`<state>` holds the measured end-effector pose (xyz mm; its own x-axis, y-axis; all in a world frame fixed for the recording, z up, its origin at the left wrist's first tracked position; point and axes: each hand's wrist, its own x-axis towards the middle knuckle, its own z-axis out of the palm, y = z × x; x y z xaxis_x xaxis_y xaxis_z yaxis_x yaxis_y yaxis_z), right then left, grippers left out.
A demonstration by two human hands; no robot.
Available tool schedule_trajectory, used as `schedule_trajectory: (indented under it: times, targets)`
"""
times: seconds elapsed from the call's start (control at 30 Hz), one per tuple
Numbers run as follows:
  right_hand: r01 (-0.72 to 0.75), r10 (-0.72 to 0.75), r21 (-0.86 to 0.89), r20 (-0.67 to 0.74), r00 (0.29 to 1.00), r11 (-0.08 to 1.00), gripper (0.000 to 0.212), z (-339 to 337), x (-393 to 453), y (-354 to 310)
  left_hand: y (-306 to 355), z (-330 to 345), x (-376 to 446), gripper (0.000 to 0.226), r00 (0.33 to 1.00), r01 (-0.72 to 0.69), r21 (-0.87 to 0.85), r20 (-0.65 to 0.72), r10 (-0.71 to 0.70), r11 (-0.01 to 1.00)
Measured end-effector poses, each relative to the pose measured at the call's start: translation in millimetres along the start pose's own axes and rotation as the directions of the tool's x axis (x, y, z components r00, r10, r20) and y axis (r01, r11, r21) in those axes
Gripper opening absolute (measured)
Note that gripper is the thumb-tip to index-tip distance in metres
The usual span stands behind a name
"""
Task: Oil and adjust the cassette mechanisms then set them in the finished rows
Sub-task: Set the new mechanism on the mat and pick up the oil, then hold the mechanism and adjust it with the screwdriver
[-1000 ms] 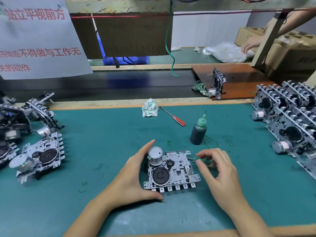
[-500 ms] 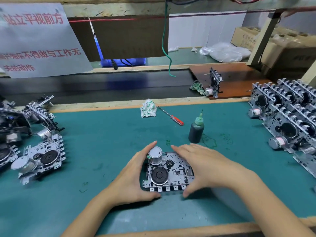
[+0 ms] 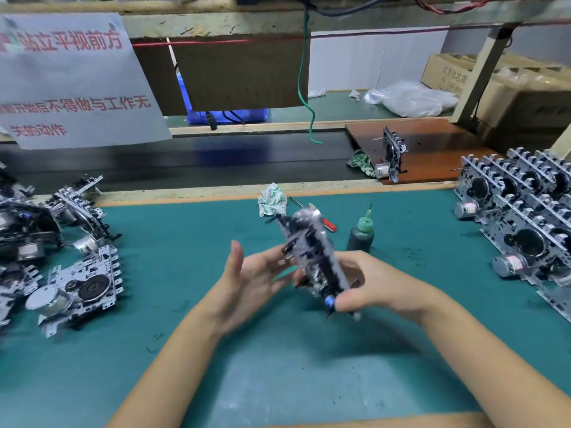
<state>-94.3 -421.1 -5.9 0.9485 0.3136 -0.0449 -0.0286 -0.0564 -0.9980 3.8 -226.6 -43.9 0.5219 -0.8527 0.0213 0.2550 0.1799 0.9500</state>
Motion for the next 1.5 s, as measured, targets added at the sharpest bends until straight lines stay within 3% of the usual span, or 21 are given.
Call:
schedule_trajectory:
  times: [0.07,0.13,0.2,0.27,0.37,0.43,0.47,0.5,0.53,0.57,0.63,0.7,0.8,0.9,0.97,1.03,1.13,1.5]
  targets:
    - [-0.018,-0.04,0.345,0.161,0.986,0.939,0.062,12,6,8,-4,11,8,0.131,0.992,0.088,-0.246,0.109,-0.063,0.965]
    - [-0.034,-0.103,0.437,0.285,0.953,0.899,0.06,22,12,19,-17,20,23,0.099,0.987,0.155,-0.372,0.088,-0.131,0.915]
    - [-0.066,-0.052,0.445,0.249,0.967,0.893,0.067,21,13,29,-25,24,27,0.107,0.986,0.155,-0.369,-0.003,-0.168,0.916]
    - [-0.077,0.007,0.435,0.161,0.987,0.897,0.067,17,10,32,-17,33,27,0.109,0.993,0.115,-0.432,0.058,-0.1,0.895]
    - [0.025,0.011,0.161,-0.22,0.975,0.987,0.032,15,6,36,-16,28,23,0.106,0.983,0.135,-0.635,0.183,-0.021,0.761]
    - [0.132,-0.146,-0.064,-0.521,0.841,0.989,0.008,13,4,38,-14,16,22,0.107,0.974,0.111,-0.69,0.219,0.06,0.715]
    - [0.119,-0.241,-0.231,-0.626,0.742,0.966,0.012,10,3,40,-11,12,20,0.107,0.975,0.103,-0.701,0.21,0.066,0.706]
    - [0.054,-0.339,-0.409,-0.669,0.661,0.911,0.015,8,2,40,-9,7,21,0.105,0.98,0.093,-0.713,0.188,0.063,0.695]
    - [-0.047,-0.417,-0.571,-0.651,0.634,0.82,0.012,4,2,43,-8,3,22,0.102,0.986,0.079,-0.723,0.159,0.054,0.686]
    - [-0.151,-0.446,-0.694,-0.597,0.667,0.704,0.009,2,3,47,-8,-1,23,0.1,0.993,0.053,-0.722,0.114,0.043,0.69]
    - [-0.34,-0.313,-0.828,-0.5,0.807,0.447,0.017,4,6,56,-11,-6,26,0.096,1.0,0.008,-0.676,0.016,0.004,0.737]
    - [-0.406,-0.192,-0.858,-0.476,0.858,0.315,0.017,5,10,63,-13,-8,28,0.096,0.998,-0.005,-0.653,-0.048,-0.034,0.758]
    - [-0.431,-0.142,-0.793,-0.531,0.835,0.431,0.009,1,7,59,-17,-9,31,0.094,0.988,0.007,-0.659,-0.11,-0.106,0.752]
    - [-0.348,-0.003,-0.478,-0.592,0.806,0.806,0.019,-9,-1,52,-21,-9,32,0.092,0.982,0.053,-0.673,-0.098,-0.16,0.737]
    - [-0.234,0.094,-0.197,-0.54,0.836,0.952,0.02,-10,-4,44,-25,-6,33,0.092,0.978,0.099,-0.677,-0.07,-0.198,0.73]
    - [-0.2,0.171,-0.02,-0.436,0.884,0.98,0.026,-10,-7,39,-28,-3,34,0.092,0.968,0.151,-0.667,-0.051,-0.247,0.729]
    - [-0.236,0.243,0.057,-0.29,0.926,0.97,0.034,-7,-7,35,-31,-1,35,0.09,0.948,0.222,-0.627,-0.039,-0.315,0.747]
    - [-0.353,0.346,0.004,-0.212,0.914,0.936,0.04,1,3,37,-34,-3,36,0.079,0.896,0.305,-0.535,-0.12,-0.428,0.788]
